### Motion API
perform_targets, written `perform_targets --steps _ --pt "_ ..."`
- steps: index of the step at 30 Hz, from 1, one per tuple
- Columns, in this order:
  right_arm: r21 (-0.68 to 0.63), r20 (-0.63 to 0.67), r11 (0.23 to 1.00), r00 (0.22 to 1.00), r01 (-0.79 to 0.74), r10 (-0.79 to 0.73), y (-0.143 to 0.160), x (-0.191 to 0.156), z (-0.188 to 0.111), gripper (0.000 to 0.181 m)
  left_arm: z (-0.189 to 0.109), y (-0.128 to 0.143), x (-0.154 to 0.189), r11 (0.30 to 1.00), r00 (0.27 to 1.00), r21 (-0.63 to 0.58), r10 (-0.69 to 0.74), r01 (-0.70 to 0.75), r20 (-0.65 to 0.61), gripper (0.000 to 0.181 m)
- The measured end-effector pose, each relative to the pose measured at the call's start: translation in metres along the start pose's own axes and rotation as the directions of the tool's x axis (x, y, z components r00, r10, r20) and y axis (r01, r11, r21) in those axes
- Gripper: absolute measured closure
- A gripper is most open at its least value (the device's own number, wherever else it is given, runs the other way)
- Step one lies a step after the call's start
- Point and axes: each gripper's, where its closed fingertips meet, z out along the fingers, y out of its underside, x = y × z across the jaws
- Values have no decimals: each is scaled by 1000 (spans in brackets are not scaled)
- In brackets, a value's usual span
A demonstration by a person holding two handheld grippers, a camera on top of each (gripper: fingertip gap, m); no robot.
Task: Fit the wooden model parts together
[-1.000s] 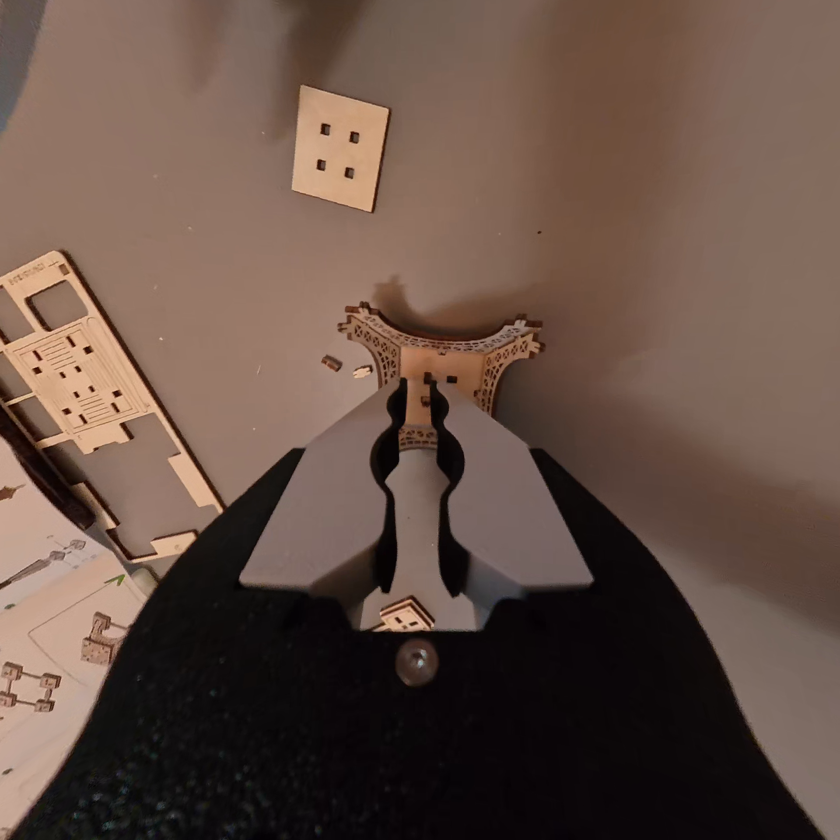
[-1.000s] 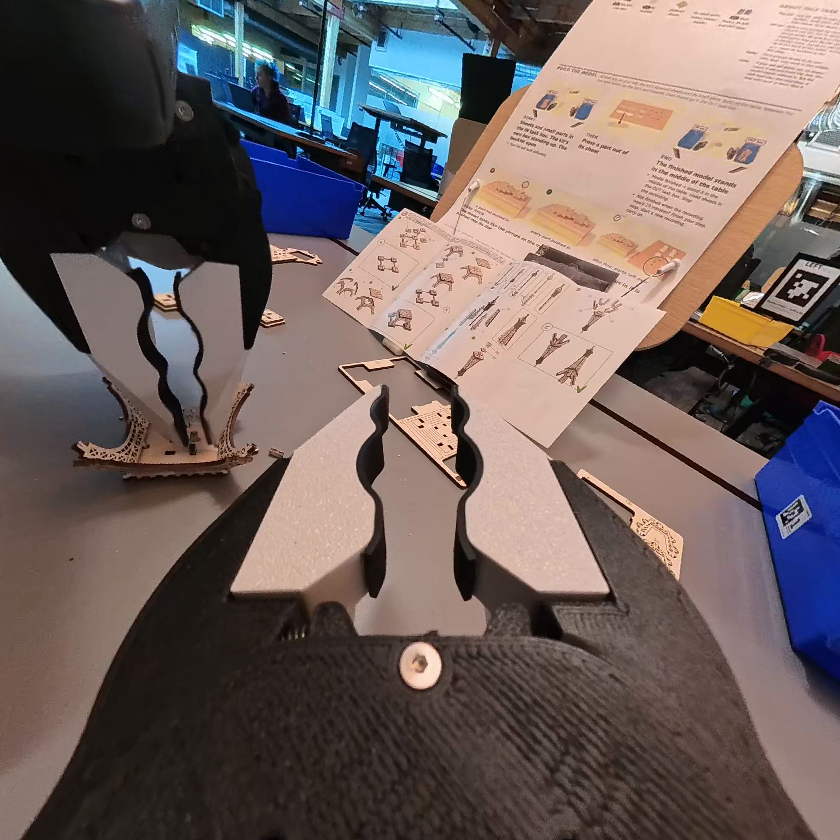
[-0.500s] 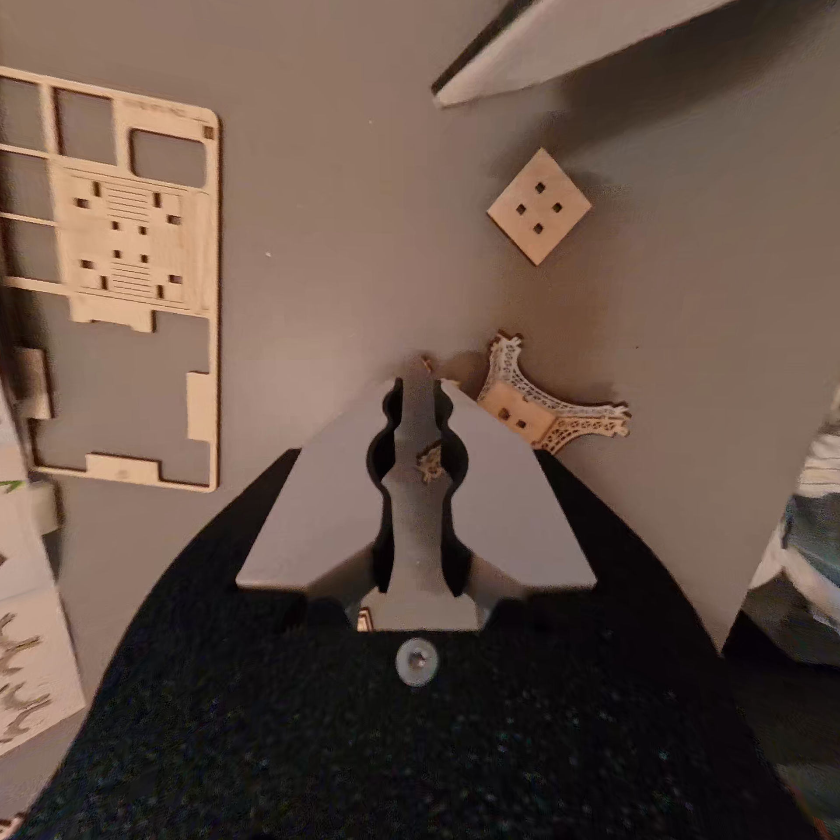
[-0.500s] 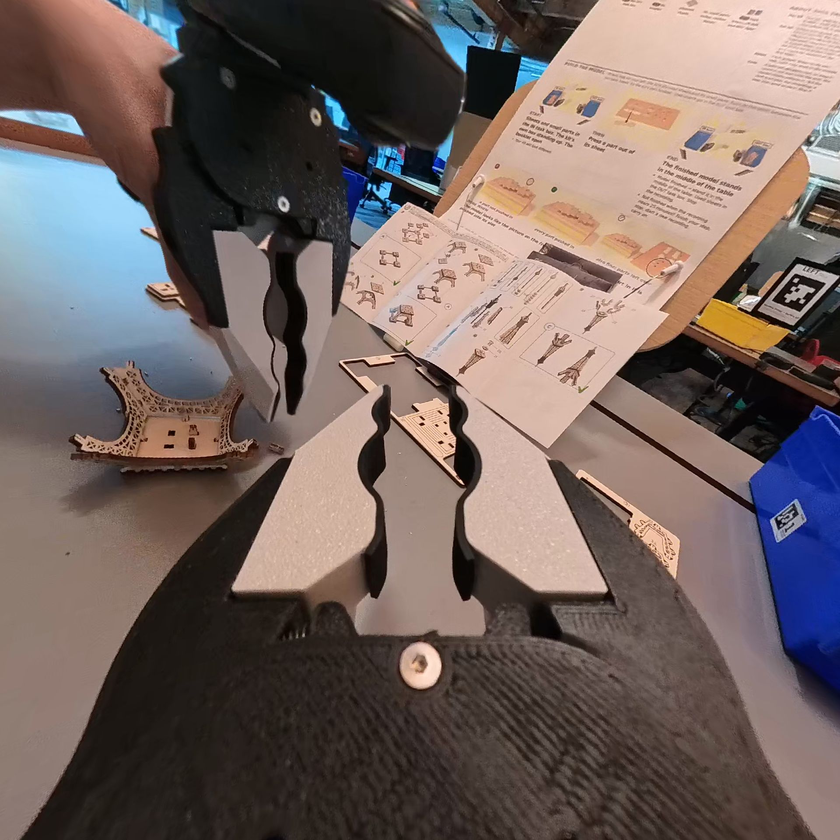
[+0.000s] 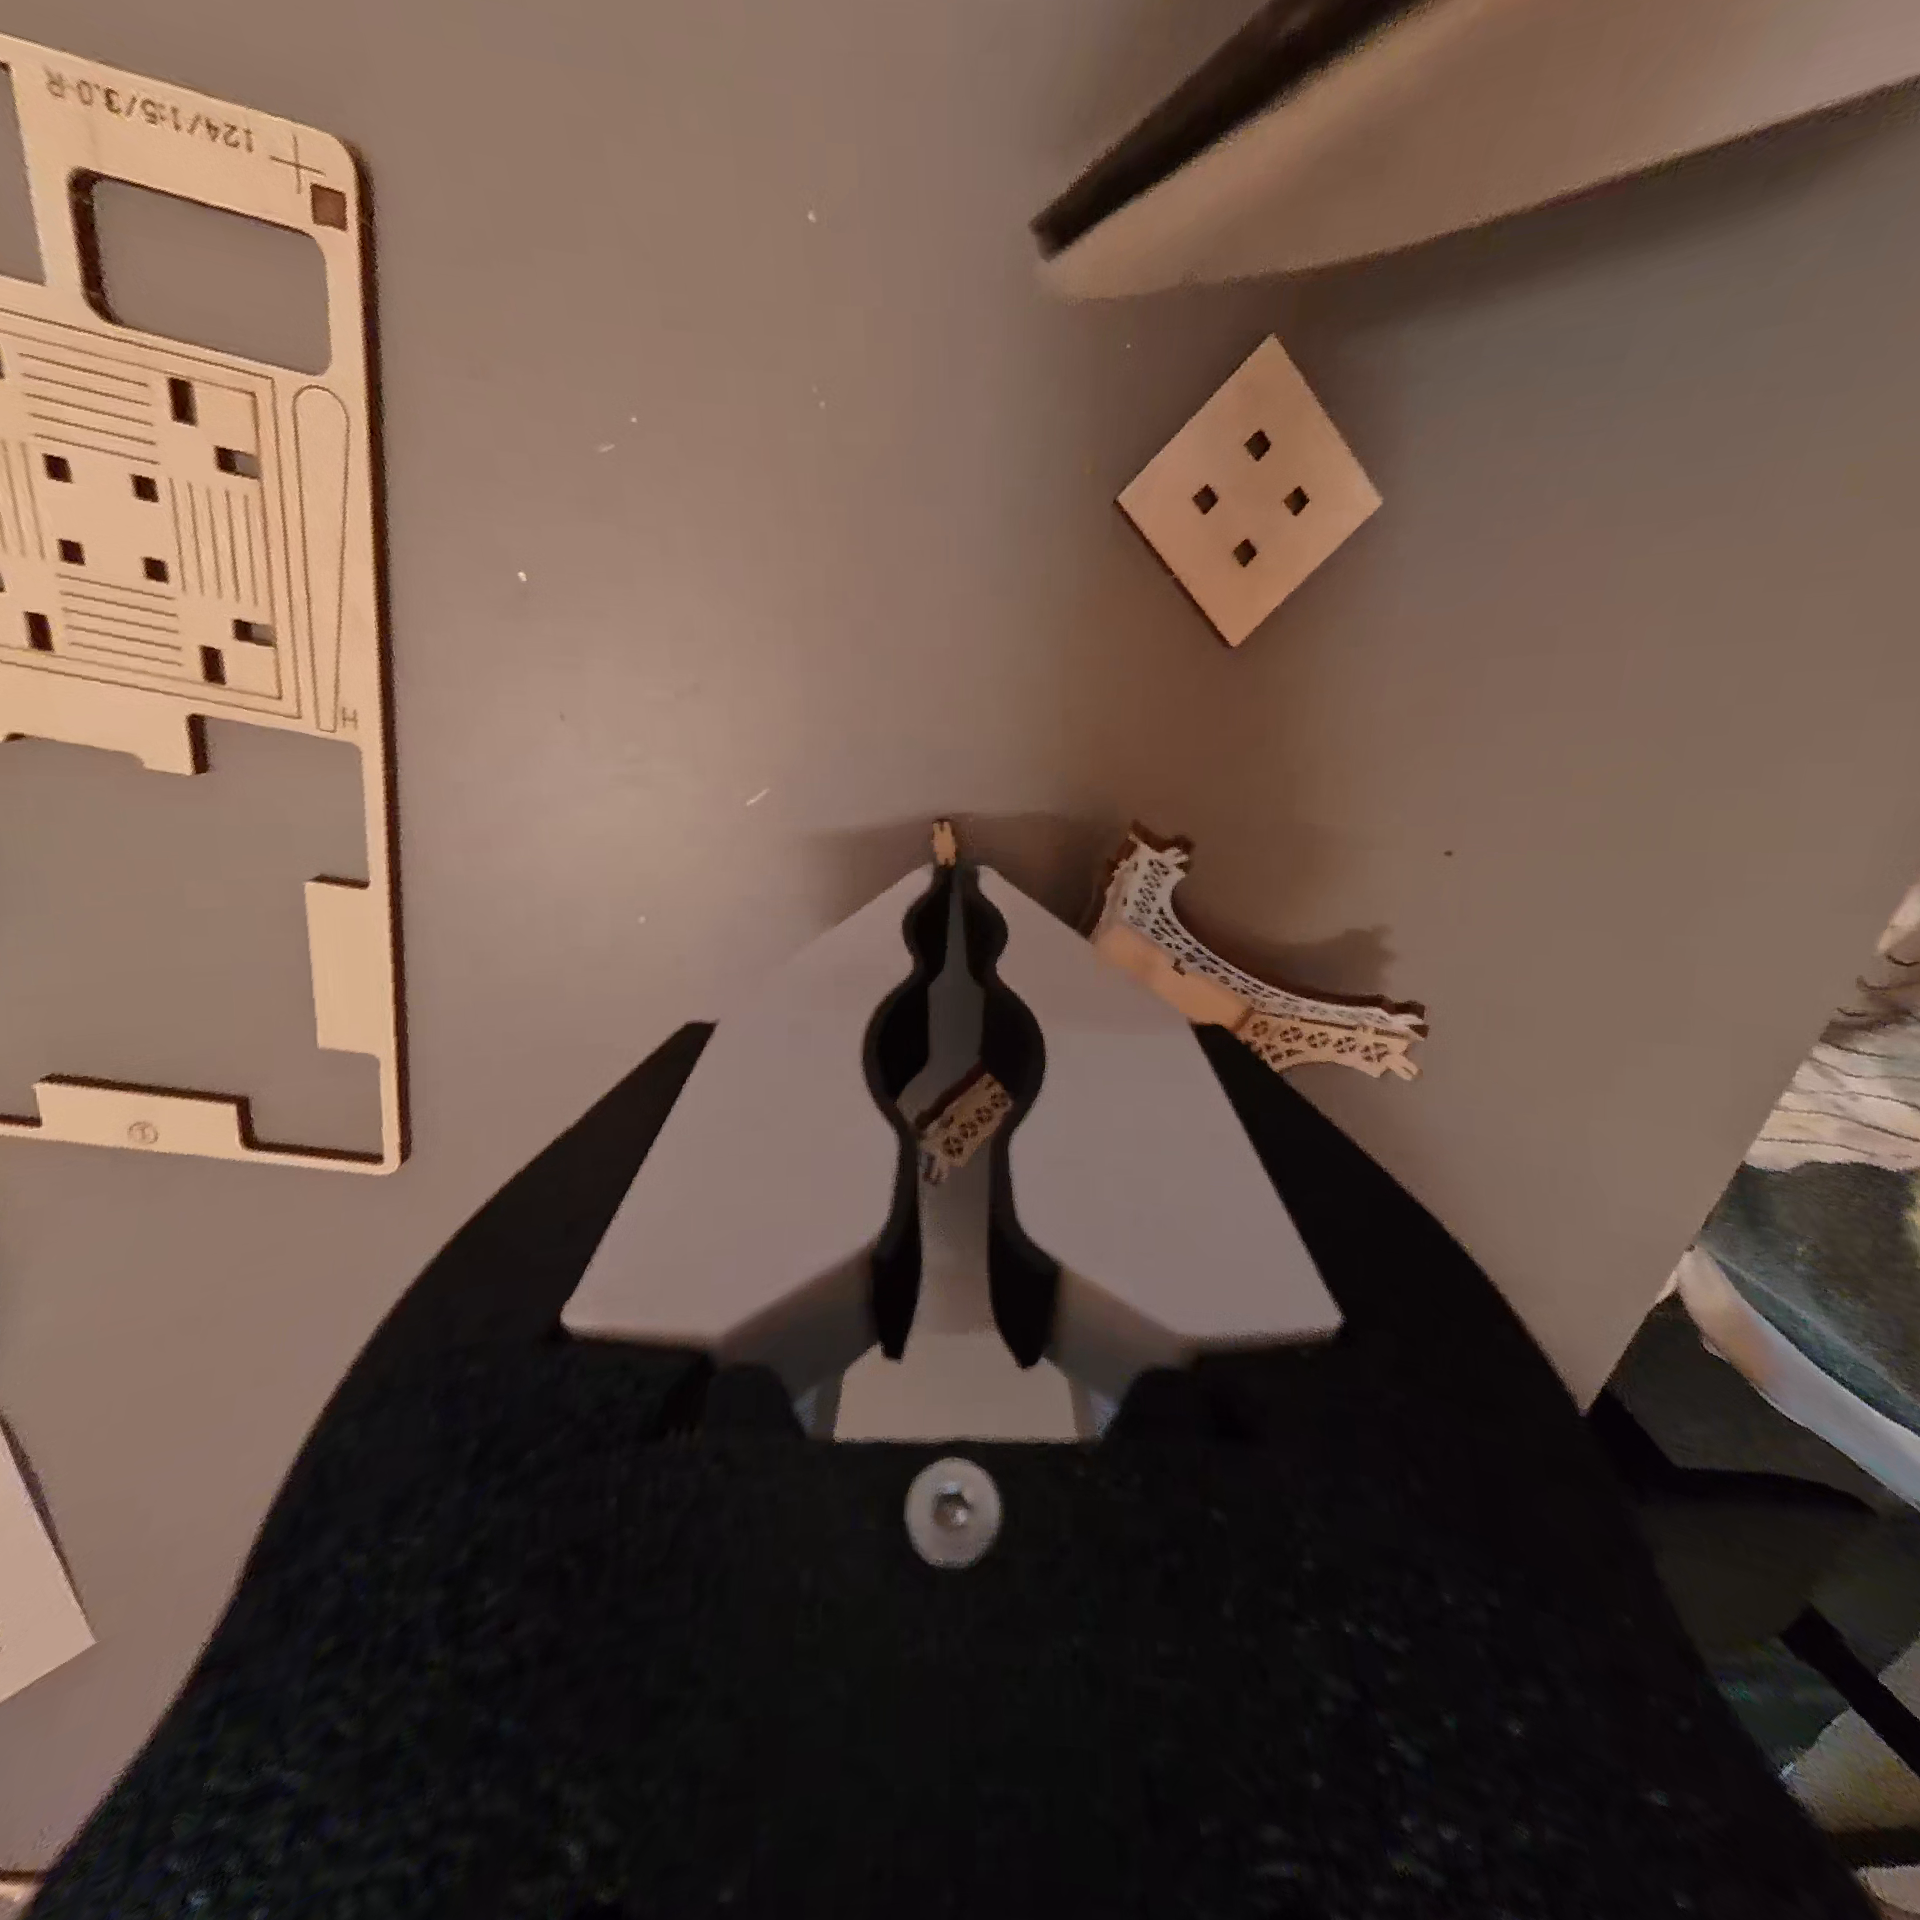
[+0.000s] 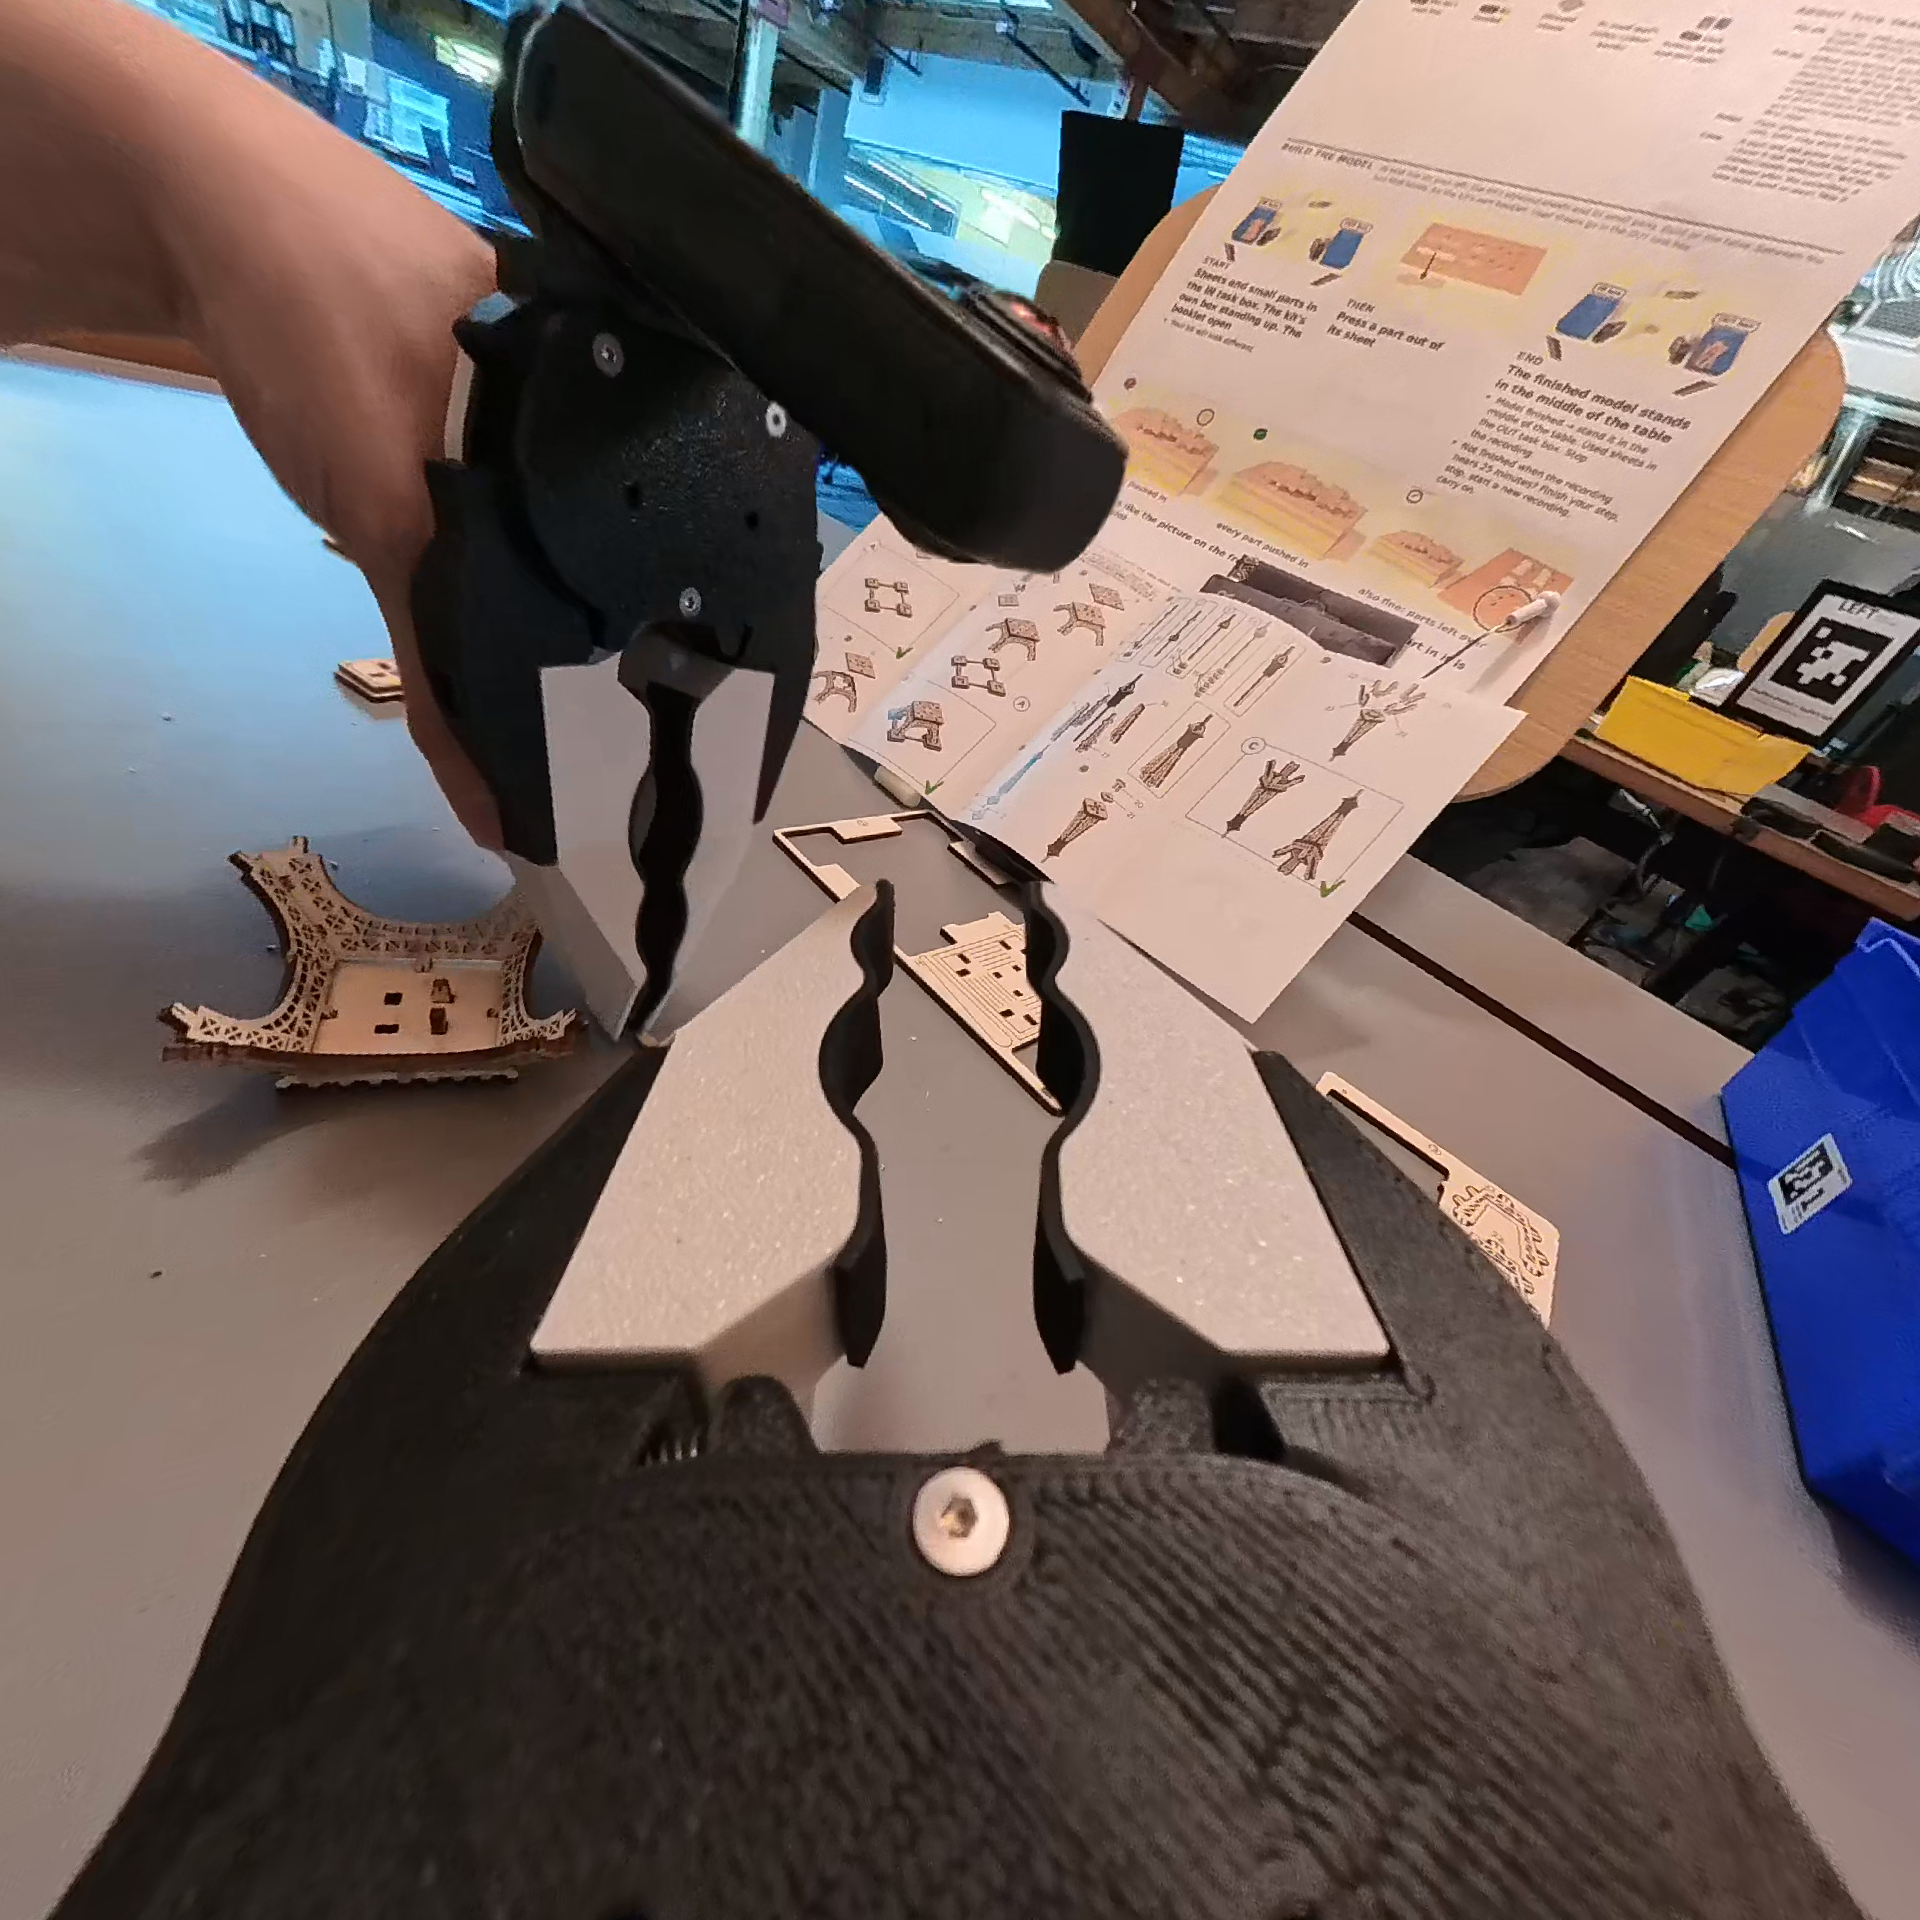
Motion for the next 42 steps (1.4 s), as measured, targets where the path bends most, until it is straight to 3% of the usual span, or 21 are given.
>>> perform_targets --steps 5,12,15,18,23,27,29,32,35,37,42 --pt "4 3 1000 1000 -2 2 -1 0 0 159 -6 -3 -8 998 999 60 6 -9 49 181" --pt "34 37 999 999 -33 31 -4 -1 -3 161 -40 -12 -3 956 996 287 28 -52 84 181" --pt "25 134 999 991 -29 25 -5 -17 -4 164 -58 -20 6 906 997 419 30 -57 72 181" --pt "42 296 997 954 -65 50 -16 -44 -8 164 -82 -33 27 809 997 585 71 -61 5 181" --pt "87 406 981 905 -174 125 -45 -60 -15 166 -115 -40 50 656 990 752 139 -65 -36 181" --pt "-32 307 998 949 -63 70 -22 -41 -14 165 -117 -32 46 633 992 770 123 -74 -6 181" --pt "-40 324 997 943 -68 77 -22 -42 -17 165 -115 -31 48 614 991 786 131 -68 -17 181" --pt "-59 289 996 954 -64 79 -18 -35 -15 166 -98 -28 27 675 996 733 55 -89 70 181" --pt "-144 239 989 968 -46 80 2 -26 -12 165 -61 -16 4 844 992 530 18 -83 127 180" --pt "-169 224 985 971 -47 85 9 -23 -12 165 -43 -14 -5 913 987 398 31 -91 156 179" --pt "-182 213 981 971 -68 107 14 -17 -15 164 -15 -9 -8 985 987 132 89 -107 135 177"
